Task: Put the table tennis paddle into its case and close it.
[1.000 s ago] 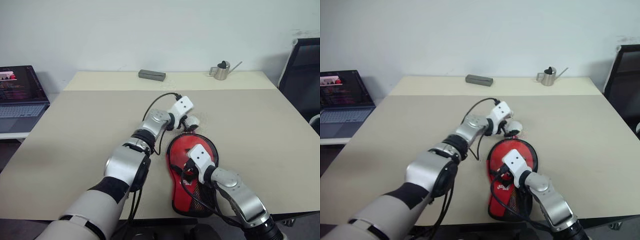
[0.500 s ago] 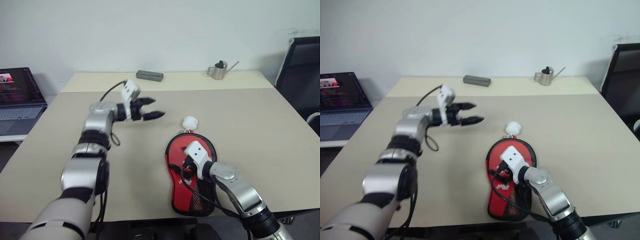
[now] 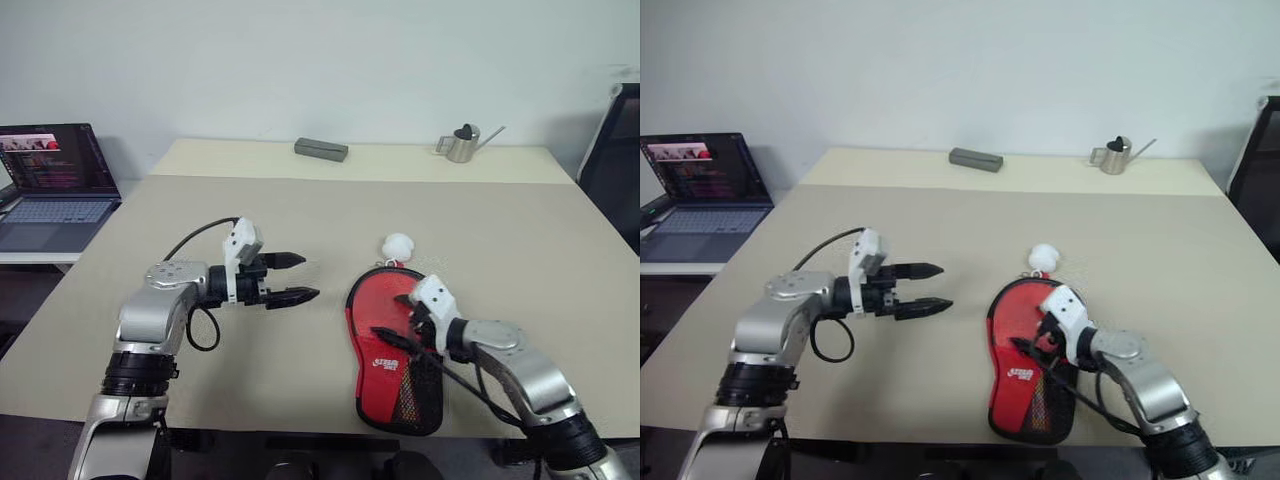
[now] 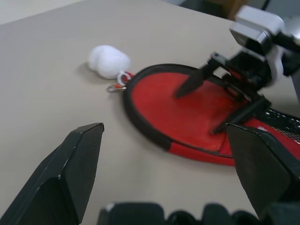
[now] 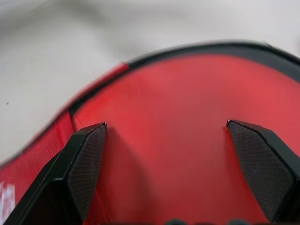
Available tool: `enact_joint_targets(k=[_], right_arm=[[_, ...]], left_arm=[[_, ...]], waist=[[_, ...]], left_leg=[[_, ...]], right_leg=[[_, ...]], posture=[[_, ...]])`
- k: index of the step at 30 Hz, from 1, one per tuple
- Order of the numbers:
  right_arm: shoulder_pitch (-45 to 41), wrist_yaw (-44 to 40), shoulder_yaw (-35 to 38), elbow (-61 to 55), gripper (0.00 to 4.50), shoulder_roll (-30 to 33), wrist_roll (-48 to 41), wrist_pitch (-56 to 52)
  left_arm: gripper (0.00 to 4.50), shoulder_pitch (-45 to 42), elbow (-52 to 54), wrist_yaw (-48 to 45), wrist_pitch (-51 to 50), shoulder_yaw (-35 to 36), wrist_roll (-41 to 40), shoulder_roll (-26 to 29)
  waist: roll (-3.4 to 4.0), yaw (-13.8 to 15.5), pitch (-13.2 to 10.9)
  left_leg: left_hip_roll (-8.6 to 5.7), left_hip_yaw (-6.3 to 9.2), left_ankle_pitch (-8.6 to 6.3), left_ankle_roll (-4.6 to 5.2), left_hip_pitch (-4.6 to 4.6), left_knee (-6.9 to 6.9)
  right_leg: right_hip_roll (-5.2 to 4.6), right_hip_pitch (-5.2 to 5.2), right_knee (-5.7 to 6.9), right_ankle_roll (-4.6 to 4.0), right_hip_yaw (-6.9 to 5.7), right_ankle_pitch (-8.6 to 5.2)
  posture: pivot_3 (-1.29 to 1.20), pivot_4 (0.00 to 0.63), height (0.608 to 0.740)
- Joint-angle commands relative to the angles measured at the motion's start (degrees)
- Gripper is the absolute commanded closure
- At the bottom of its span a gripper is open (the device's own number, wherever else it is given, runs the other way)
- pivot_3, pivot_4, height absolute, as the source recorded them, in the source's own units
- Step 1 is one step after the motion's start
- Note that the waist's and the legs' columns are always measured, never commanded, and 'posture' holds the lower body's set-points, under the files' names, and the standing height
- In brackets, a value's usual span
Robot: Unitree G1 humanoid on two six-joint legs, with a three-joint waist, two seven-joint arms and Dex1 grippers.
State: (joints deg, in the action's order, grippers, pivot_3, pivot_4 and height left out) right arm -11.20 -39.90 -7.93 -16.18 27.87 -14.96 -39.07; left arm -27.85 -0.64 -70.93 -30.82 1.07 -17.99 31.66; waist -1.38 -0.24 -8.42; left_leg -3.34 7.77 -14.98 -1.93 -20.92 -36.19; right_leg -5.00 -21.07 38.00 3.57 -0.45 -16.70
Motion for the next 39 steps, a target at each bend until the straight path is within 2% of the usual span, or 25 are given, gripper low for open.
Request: enact_joint_targets(k=[1,10,14,18,25,33,39], right_arm=[[1.09,-1.22,4.30,-4.06,0.00,1.78,-4.57,-3.74],[1.88,-6.46,12.26,-10.15,0.00,9.75,-9.27,0.31],[0.39,-8.78,16.18,-10.10,0.00,13.73,-11.99,-0.41],[-0.07,-10.89,19.19,-10.62,0.00,17.11,-16.45,-3.37],[-0.78,-12.81,20.10,-10.17,0.00,21.03,-20.09,-6.28],[-3.01,-15.01,21.92,-6.89,0.00,25.22,-21.24,-5.36],[-4.51,-15.23,21.90,-5.65,0.00,25.87,-21.01,-4.50]], left_arm=[[0.01,-0.02,3.40,1.26,2.38,-1.78,-0.05,0.80],[0.01,-0.66,4.92,0.86,3.22,-5.33,-1.07,1.28],[0.01,-2.27,3.37,4.11,5.01,-7.67,1.11,-0.81],[0.01,-3.87,0.35,10.62,6.48,-10.14,4.40,-5.13],[0.01,-5.80,-0.71,10.26,5.76,-13.61,3.19,-9.55],[0.01,-5.82,-0.01,6.39,4.97,-18.06,1.90,-11.30],[0.01,-6.71,-8.05,7.76,11.07,-22.41,6.85,-14.50]], waist=[[0.04,-0.02,-0.16],[0.26,-0.27,-0.81],[0.26,-0.16,-0.89],[0.22,0.09,-0.91],[0.25,-0.03,-0.97],[0.25,0.00,-1.00],[0.27,0.03,-1.02]], left_leg=[[0.01,-0.01,0.00,0.00,-0.01,0.02],[-0.01,-0.07,0.00,0.00,-0.31,0.05],[-0.04,-0.04,0.00,0.00,-0.48,-0.01],[-0.03,0.00,0.00,0.01,-0.55,-0.08],[-0.04,-0.02,0.00,0.01,-0.68,-0.15],[-0.07,-0.01,-0.12,0.18,-0.89,-0.55],[-0.08,-0.03,-0.14,0.22,-0.89,-0.66]], right_leg=[[0.00,-0.01,0.00,-0.01,0.00,-0.01],[0.00,-0.29,-0.06,-0.05,0.02,-0.04],[-0.02,-0.33,-0.15,-0.05,-0.04,-0.03],[-0.03,-0.32,-0.18,-0.05,-0.13,-0.03],[-0.03,-0.38,-0.19,-0.05,-0.14,-0.03],[-0.03,-0.37,-0.18,-0.04,-0.20,-0.03],[-0.04,-0.35,-0.14,-0.03,-0.18,-0.02]], posture=[[0.00,0.150,0.740],[0.00,0.150,0.740],[0.00,0.150,0.740],[0.00,0.150,0.740],[0.00,0.150,0.740],[0.00,0.150,0.740],[0.00,0.150,0.740]])
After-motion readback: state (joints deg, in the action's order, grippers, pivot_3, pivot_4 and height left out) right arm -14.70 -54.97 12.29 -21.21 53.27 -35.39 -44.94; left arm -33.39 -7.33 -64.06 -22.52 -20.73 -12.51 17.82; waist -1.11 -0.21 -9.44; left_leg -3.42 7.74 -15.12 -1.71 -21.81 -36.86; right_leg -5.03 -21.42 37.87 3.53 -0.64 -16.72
